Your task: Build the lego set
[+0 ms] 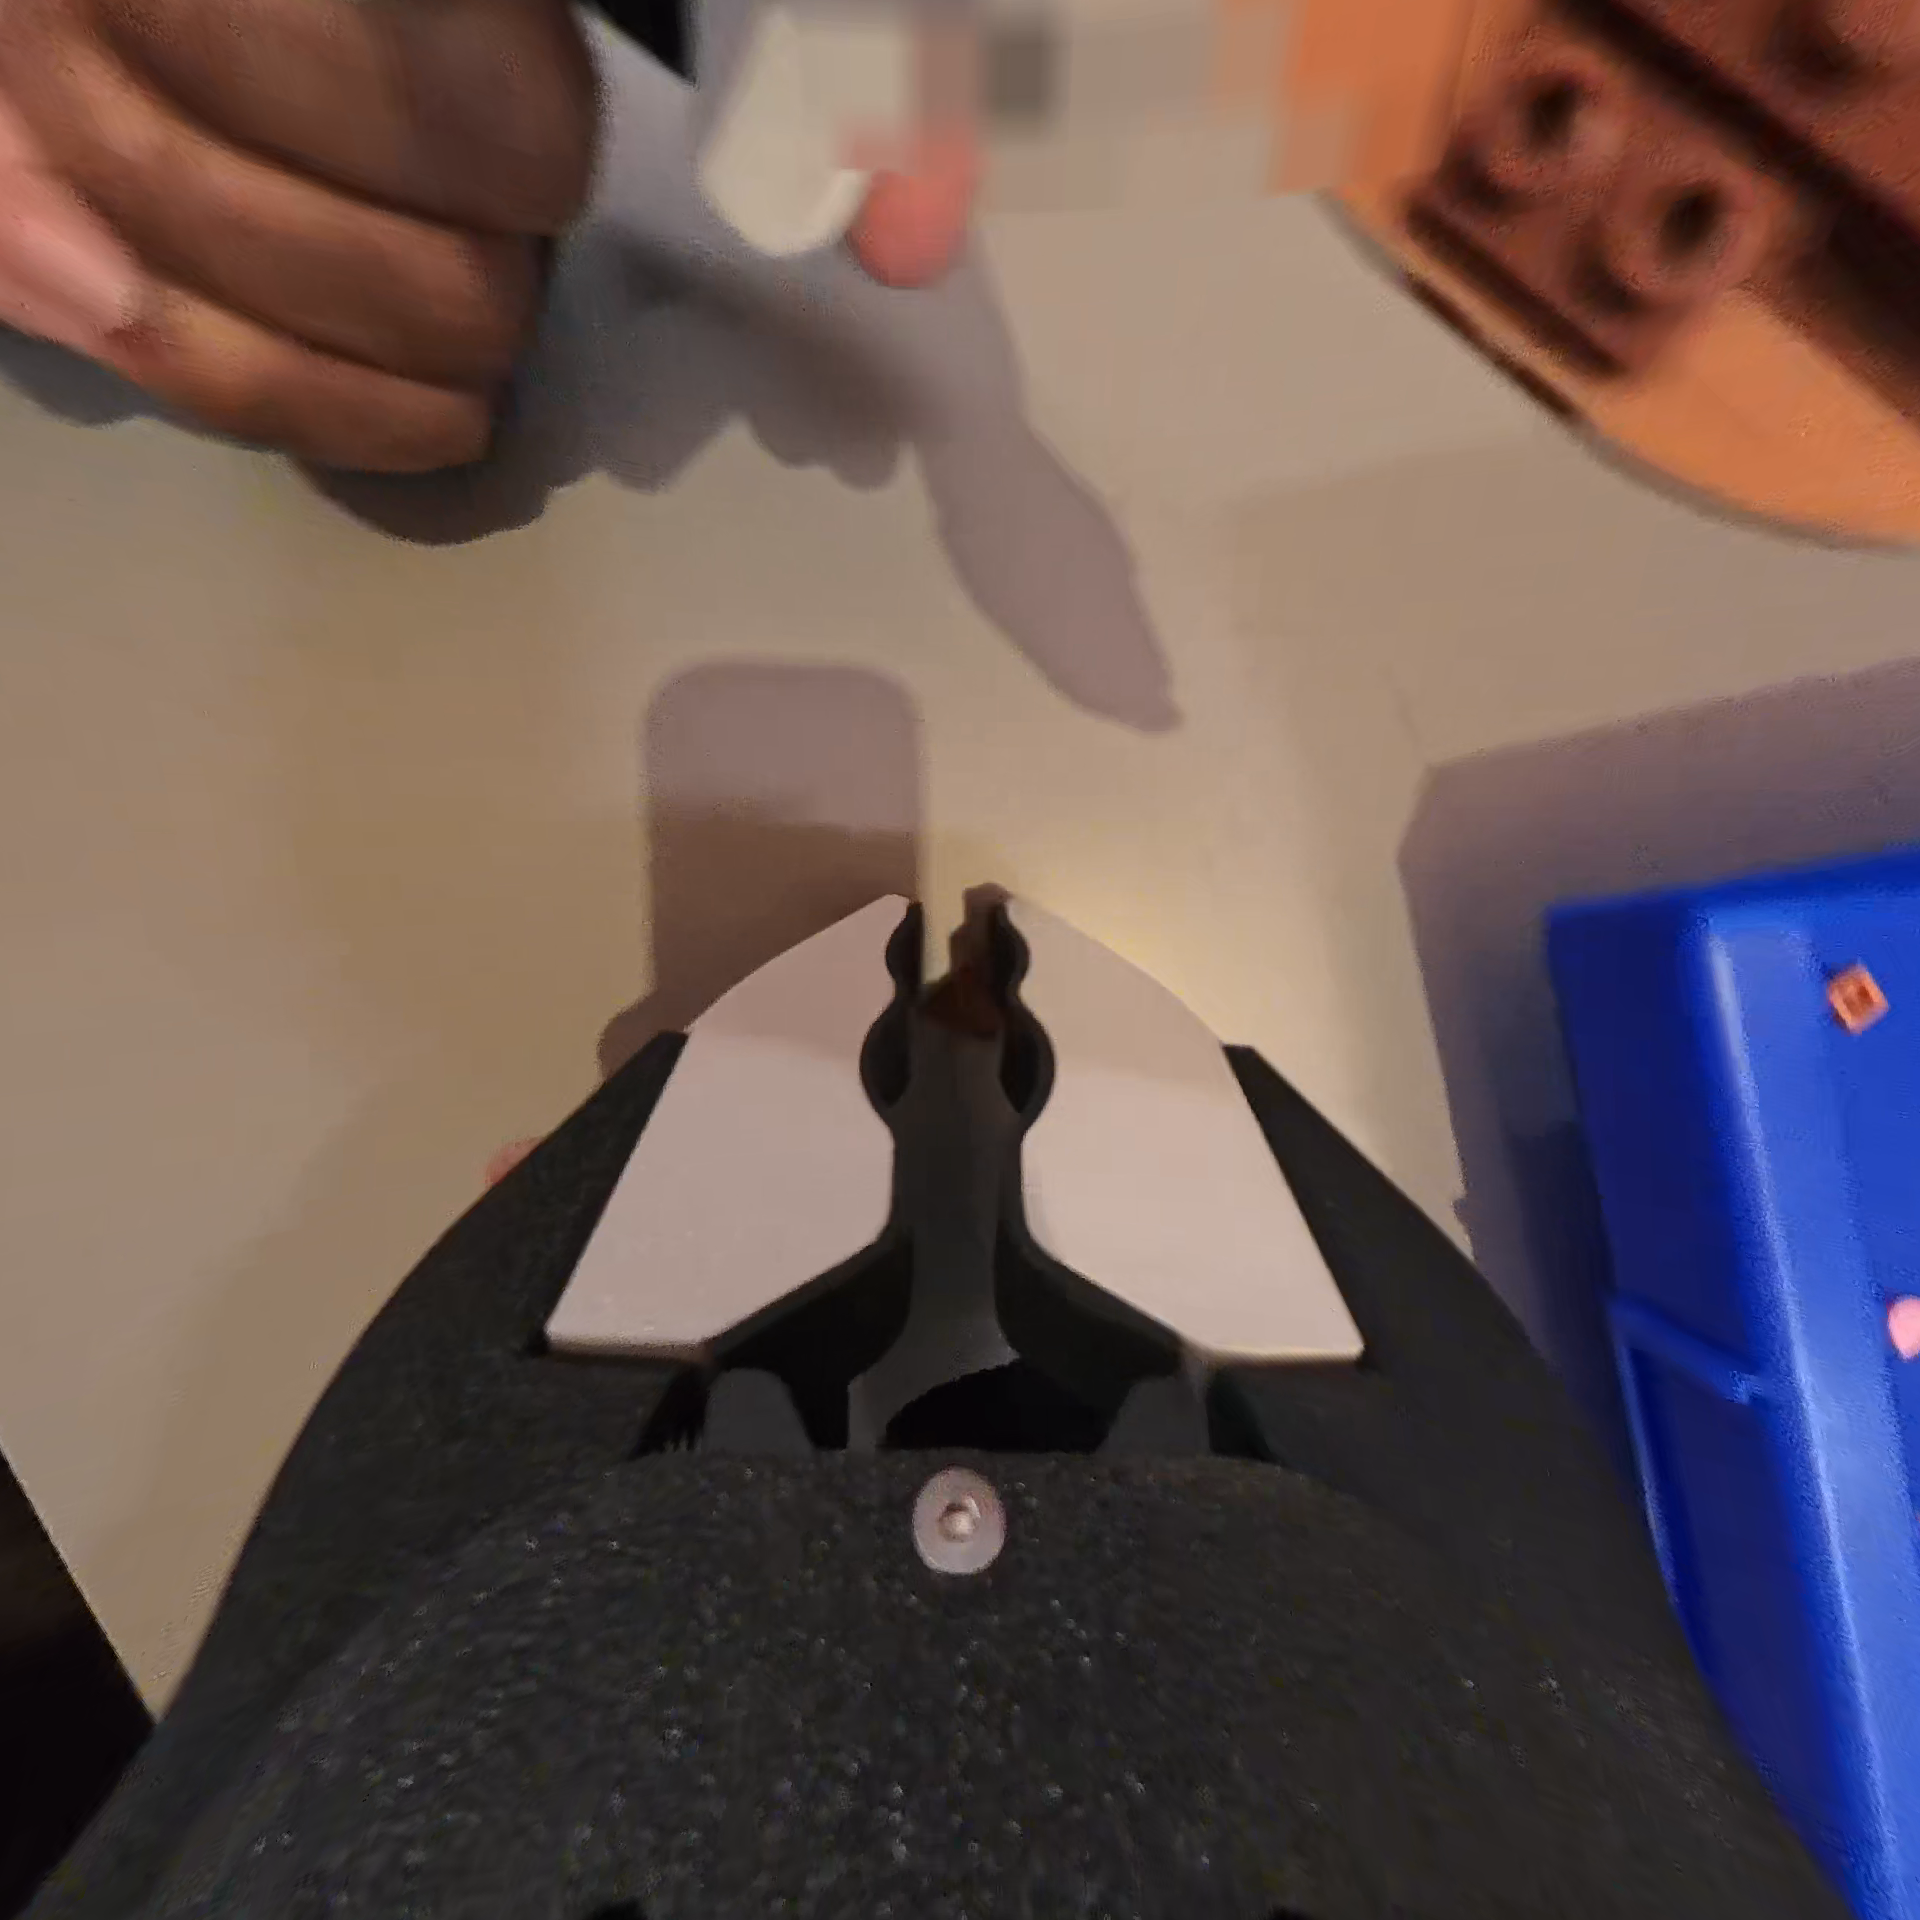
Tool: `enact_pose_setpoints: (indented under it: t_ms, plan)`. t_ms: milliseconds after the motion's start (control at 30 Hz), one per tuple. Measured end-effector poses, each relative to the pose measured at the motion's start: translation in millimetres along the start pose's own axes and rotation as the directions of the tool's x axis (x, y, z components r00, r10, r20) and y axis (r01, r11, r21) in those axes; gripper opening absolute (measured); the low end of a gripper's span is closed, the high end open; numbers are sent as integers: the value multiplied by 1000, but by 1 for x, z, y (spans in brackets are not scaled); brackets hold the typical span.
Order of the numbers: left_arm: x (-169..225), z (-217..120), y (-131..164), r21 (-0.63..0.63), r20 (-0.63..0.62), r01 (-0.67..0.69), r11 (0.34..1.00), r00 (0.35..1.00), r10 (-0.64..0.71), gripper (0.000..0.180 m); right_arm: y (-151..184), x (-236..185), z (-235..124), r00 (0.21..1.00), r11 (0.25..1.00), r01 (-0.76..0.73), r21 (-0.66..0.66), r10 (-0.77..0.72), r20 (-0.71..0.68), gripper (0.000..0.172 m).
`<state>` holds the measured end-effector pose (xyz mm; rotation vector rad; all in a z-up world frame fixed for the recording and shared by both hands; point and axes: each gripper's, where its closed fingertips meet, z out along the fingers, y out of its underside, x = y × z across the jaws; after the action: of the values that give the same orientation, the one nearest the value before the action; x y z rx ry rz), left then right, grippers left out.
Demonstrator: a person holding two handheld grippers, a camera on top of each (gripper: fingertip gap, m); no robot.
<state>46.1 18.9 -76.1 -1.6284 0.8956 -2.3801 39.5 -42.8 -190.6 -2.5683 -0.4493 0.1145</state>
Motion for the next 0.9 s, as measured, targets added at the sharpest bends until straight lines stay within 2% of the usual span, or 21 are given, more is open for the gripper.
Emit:
enact_pose_setpoints:
  t_ms: [67, 167, 267, 433, 533, 633, 767, 900]
  plan:
    - [0, 0, 0, 0, 0, -1, 1000, 1000, 1, 9, -3, -12, 2, 991, 994, 103, 20, -104, 79, 6]
    - [0, 0, 0, -1, 0, -6, 1000, 1000, 6, 9, -3, -21, -5, 968, 974, 216, 74, -223, 112, 15]
    - [0, 0, -1, 2, 0, -4, 1000, 1000, 4, 9, 3, -18, -14, 982, 984, 159, 78, -166, 86, 29]
    - [0, 1, 2, -7, 1, -6, 1000, 1000, 6, 9, 13, 6, -14, 999, 999, 5, 32, -3, -52, 30]
    - [-1, 1, 2, -7, 2, -8, 1000, 1000, 8, 9, 13, 5, -10, 997, 999, -35, 18, 36, -66, 26]
    - [-1, 1, 2, -8, 3, -12, 1000, 1000, 12, 9, 10, -1, -6, 999, 1000, 1, 14, -1, -38, 13]
    - [1, 1, 4, -17, -1, -13, 1000, 1000, 13, 9, 8, -3, -5, 989, 990, 142, 8, -142, 37, 13]
    - [1, 1, 5, -17, 1, -12, 1000, 1000, 12, 9, 12, -5, -7, 946, 953, 303, 32, -304, 108, 15]
